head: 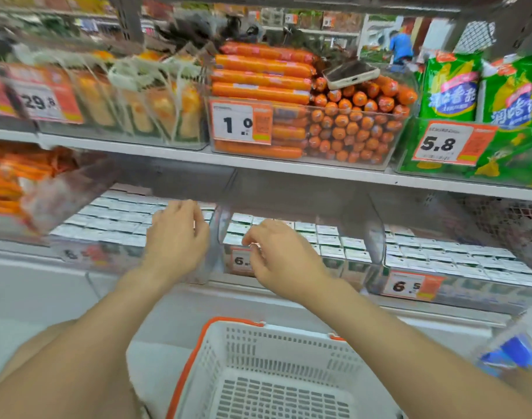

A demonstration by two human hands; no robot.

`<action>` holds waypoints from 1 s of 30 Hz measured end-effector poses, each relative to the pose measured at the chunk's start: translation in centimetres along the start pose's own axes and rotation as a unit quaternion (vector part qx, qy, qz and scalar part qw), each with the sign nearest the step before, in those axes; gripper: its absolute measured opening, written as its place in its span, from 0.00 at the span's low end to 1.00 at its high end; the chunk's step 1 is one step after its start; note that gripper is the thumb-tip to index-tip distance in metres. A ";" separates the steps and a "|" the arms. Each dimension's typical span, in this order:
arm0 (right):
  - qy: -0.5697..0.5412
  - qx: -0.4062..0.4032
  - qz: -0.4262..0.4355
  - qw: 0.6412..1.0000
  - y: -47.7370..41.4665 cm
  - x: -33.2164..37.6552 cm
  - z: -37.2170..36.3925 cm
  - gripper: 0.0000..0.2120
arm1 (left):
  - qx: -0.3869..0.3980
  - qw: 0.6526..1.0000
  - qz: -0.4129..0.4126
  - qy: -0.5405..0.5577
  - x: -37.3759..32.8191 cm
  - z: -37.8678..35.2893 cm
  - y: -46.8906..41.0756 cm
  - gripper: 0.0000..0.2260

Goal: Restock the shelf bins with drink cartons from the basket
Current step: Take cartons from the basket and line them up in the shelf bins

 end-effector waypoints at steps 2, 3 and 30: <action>0.018 -0.021 0.040 0.999 -2.1 3.4 -1.5 0.09 | 0.030 0.998 0.044 -0.013 4.8 0.3 0.0 0.07; 0.029 -0.031 0.062 0.997 -3.0 5.1 -2.3 0.09 | 0.055 0.996 0.059 -0.028 6.8 0.4 0.1 0.08; 0.149 -0.029 -0.096 0.984 -10.7 7.5 -11.1 0.13 | 0.013 0.965 -0.150 -0.216 10.1 0.6 -3.6 0.12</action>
Point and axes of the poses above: each hand's wrist, its own y-axis away from the middle knuckle, its own z-axis out of the back of the hand, x = y × z, the point moved 10 cm from there along -y, towards the middle knuckle, and after that the axes turned 2 degrees about -y, right-handed, at the moved point
